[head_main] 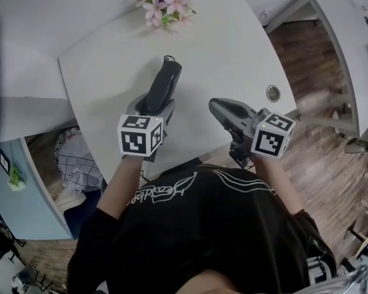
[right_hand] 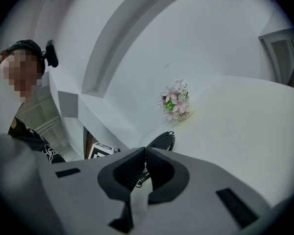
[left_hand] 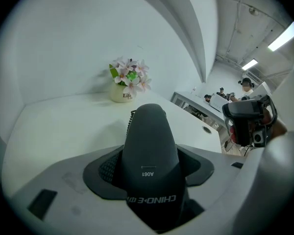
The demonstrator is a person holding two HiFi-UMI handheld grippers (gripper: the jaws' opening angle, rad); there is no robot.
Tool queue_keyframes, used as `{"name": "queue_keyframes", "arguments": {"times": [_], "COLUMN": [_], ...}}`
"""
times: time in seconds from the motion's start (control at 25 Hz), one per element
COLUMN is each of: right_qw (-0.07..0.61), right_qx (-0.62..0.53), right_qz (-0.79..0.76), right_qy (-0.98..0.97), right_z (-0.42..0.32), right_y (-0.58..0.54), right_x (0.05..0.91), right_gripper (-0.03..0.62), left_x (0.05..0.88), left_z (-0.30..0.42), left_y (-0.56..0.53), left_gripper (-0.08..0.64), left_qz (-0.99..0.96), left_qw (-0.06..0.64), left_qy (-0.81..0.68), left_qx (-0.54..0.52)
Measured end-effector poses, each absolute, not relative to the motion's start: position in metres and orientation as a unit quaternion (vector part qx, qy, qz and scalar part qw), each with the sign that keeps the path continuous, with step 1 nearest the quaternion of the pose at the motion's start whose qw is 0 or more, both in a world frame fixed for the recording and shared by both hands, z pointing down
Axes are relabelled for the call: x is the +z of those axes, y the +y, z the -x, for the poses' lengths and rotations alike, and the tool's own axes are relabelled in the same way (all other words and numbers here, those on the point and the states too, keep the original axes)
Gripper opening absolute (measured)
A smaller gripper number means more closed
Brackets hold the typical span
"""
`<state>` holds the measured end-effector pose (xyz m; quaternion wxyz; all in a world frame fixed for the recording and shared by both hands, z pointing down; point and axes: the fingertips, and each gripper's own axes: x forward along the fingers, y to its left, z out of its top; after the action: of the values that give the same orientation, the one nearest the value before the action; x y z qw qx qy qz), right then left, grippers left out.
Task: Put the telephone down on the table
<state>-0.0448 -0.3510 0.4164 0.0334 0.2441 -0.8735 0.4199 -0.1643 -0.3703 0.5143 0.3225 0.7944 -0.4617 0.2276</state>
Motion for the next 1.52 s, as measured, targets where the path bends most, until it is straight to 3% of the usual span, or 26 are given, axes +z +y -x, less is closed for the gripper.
{"name": "queue_keyframes", "arguments": {"times": [0.56, 1.52], "right_qw": [0.029, -0.01], "right_qx": [0.45, 0.488], "right_qz": [-0.271, -0.278], "right_qy": [-0.85, -0.827], "right_z": [0.028, 0.005], "right_y": [-0.352, -0.334], "right_x": [0.441, 0.452], "right_gripper": [0.04, 0.04], "left_x": [0.549, 0.572], "left_z": [0.149, 0.122], "left_y": [-0.369, -0.364], "left_gripper": [0.282, 0.284], "left_qz": [-0.788, -0.778], "left_qw": [0.343, 0.209], "left_qy": [-0.449, -0.461], "left_qx": [0.245, 0.372]}}
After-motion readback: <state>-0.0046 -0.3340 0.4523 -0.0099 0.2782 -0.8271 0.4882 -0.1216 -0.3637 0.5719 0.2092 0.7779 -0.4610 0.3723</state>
